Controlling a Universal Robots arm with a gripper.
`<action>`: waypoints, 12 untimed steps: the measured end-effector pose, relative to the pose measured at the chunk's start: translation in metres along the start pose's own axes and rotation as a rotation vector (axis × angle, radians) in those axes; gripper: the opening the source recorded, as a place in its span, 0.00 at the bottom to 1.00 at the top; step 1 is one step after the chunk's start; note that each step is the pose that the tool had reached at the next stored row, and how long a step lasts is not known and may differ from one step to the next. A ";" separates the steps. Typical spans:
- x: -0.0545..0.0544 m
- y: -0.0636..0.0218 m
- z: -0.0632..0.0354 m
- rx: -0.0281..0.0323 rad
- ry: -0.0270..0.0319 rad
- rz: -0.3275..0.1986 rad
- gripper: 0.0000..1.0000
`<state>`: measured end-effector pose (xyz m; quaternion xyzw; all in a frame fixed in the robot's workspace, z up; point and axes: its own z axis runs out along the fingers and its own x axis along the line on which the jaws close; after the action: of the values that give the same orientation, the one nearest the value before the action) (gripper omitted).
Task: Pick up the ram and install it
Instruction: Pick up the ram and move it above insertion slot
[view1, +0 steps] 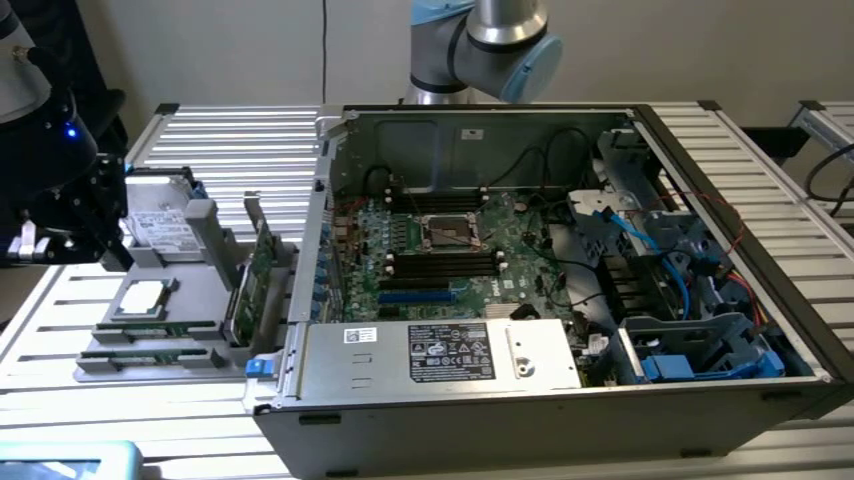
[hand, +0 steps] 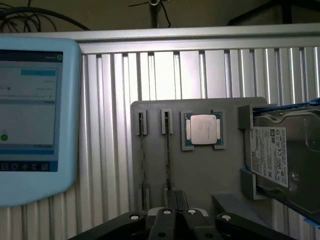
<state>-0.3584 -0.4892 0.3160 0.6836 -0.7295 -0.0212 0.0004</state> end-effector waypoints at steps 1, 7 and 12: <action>0.000 0.0000 0.0000 0.0000 0.0000 0.000 0.11; 0.000 0.0000 0.0000 -0.0001 0.0000 0.000 0.11; 0.000 0.0000 0.0000 0.0000 0.0000 0.000 0.12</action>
<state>-0.3584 -0.4892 0.3160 0.6836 -0.7296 -0.0212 0.0004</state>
